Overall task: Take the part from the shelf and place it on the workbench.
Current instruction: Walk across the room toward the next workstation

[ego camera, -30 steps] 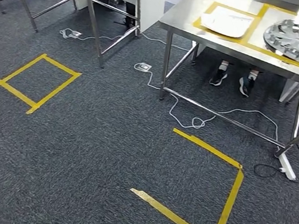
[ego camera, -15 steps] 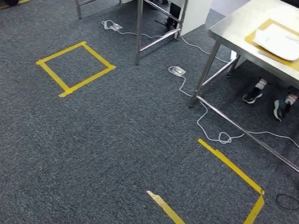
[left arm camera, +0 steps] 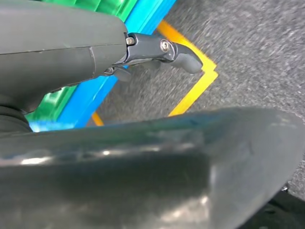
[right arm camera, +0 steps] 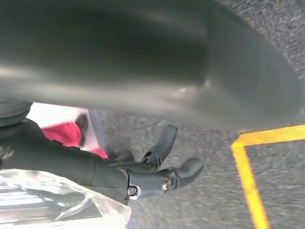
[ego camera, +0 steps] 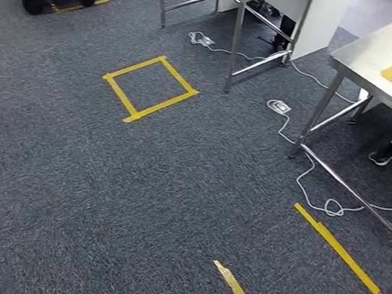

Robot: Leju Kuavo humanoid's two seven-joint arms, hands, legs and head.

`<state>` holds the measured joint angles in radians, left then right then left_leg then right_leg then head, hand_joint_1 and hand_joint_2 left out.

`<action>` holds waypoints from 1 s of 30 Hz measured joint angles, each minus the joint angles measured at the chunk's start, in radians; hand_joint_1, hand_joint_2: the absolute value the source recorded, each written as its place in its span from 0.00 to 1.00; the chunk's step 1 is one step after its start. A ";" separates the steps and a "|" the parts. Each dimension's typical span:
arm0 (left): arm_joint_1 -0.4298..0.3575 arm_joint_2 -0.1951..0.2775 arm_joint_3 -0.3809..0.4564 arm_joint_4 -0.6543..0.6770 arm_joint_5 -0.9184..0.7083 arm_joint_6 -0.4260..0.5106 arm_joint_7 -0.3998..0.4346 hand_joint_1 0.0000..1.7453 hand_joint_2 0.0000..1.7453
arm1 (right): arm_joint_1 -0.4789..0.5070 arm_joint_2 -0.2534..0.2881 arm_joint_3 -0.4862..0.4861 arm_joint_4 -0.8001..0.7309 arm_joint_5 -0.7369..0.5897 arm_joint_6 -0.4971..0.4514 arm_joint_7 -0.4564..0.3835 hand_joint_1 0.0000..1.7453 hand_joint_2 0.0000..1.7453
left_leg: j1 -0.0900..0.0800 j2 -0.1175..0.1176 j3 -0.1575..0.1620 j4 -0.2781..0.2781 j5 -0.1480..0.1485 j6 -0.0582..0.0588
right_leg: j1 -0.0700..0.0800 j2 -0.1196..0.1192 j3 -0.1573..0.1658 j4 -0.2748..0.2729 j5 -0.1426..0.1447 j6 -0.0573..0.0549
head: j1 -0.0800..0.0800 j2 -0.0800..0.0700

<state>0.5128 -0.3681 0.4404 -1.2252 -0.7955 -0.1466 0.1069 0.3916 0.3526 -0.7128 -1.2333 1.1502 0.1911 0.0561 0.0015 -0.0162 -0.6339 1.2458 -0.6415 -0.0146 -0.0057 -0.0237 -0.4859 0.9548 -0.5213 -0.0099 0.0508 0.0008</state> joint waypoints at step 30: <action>-0.039 0.018 -0.010 0.081 -0.032 0.012 -0.030 0.00 0.00 | -0.026 -0.034 -0.099 0.031 0.077 0.036 -0.082 0.00 0.00 | 0.005 -0.002 0.017 -0.027 0.006 -0.001 | -0.010 0.009 -0.008 0.027 -0.014 0.008 | -0.006 0.000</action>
<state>0.4739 -0.3499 0.4306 -1.1446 -0.8277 -0.1344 0.0766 0.3659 0.3181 -0.8118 -1.2025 1.2269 0.2270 -0.0260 0.0062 -0.0183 -0.6173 1.2191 -0.6358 -0.0155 -0.0158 -0.0149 -0.4938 0.9814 -0.5356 -0.0016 0.0448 0.0008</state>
